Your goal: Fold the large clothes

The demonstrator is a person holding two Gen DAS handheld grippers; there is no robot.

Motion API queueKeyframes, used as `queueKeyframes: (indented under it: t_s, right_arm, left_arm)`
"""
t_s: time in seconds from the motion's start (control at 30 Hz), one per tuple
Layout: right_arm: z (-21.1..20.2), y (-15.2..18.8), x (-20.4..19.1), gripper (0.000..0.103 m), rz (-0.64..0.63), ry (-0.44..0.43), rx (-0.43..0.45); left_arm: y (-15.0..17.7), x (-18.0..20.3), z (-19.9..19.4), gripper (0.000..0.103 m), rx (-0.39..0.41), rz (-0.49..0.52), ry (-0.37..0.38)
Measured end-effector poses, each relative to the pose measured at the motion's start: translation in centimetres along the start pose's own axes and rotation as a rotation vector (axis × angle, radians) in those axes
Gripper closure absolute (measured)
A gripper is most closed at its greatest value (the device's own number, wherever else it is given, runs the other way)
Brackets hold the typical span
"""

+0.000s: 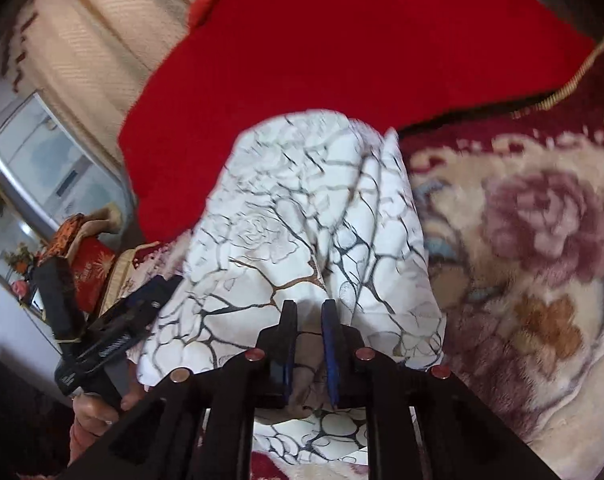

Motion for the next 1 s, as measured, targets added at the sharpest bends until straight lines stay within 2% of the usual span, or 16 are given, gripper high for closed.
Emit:
queueKeyframes:
  t_s: [0.13,0.17,0.2,0.23,0.27,0.3,0.37,0.43,0.47,0.5,0.57,0.7,0.83,1.0]
  right_arm:
    - [-2.1,-0.3,-1.5,0.084,-0.045,-0.062,0.088]
    - [-2.4,-0.4,-1.8,0.075,-0.053,-0.068,0.104]
    - [-2.7,-0.5,-2.1,0.048,-0.061,-0.079,0.124]
    - [-3.0,-0.5,-2.2,0.029,-0.065,-0.083,0.135]
    - [-3.0,-0.5,-2.6,0.018,-0.073,-0.071,0.162]
    - [-3.0,-0.4,-3.1,0.018,-0.089,-0.047,0.2]
    - [-2.8,-0.5,-3.7,0.02,-0.116,0.005,0.2]
    - [-2.5,-0.5,-3.5,0.026,-0.104,0.053,0.21]
    - [-2.3,-0.6,-3.3,0.036,-0.102,0.082,0.212]
    - [-2.0,-0.7,-3.2,0.05,-0.106,0.109,0.201]
    - [-1.1,-0.9,-2.9,0.065,-0.108,0.155,0.165]
    - [2.8,0.3,-1.2,0.066,-0.104,0.239,-0.017]
    - [2.5,0.3,-1.1,0.066,-0.098,0.233,-0.013]
    - [0.8,0.2,-1.2,0.065,-0.08,0.204,0.022]
  left_arm:
    - [-0.5,0.3,-0.8,0.018,0.023,0.03,-0.033]
    - [-0.7,0.5,-1.0,0.018,0.03,0.036,-0.041]
    - [-0.8,0.6,-1.4,0.018,0.045,0.046,-0.057]
    - [-0.9,0.7,-1.7,0.018,0.062,0.056,-0.074]
    - [-1.0,1.1,-2.3,0.018,0.075,0.066,-0.09]
    - [-1.1,1.3,-2.8,0.018,0.092,0.081,-0.112]
    - [-1.3,1.4,-3.2,0.018,0.117,0.096,-0.141]
    - [-1.4,1.3,-3.6,0.017,0.135,0.1,-0.164]
    - [-1.5,1.3,-3.7,0.017,0.138,0.102,-0.173]
    - [-1.5,1.2,-3.7,0.017,0.141,0.104,-0.181]
    - [-1.5,1.1,-3.4,0.017,0.131,0.108,-0.186]
    - [-0.7,1.1,-0.6,0.014,0.025,0.131,-0.197]
    - [-0.6,0.5,-0.3,0.014,0.009,0.091,-0.171]
    - [-0.5,0.2,-0.4,0.014,0.019,0.096,-0.192]
Point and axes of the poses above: each gripper's, at about its wrist camera, not at the fingertips, and z roughly the way its jaws point, x to its right, y to its underside, the point moved 3 cm from there along z, roughly the way its jaws point, and after that the axes turned 5 degrees about -x, right-handed, at the moved point
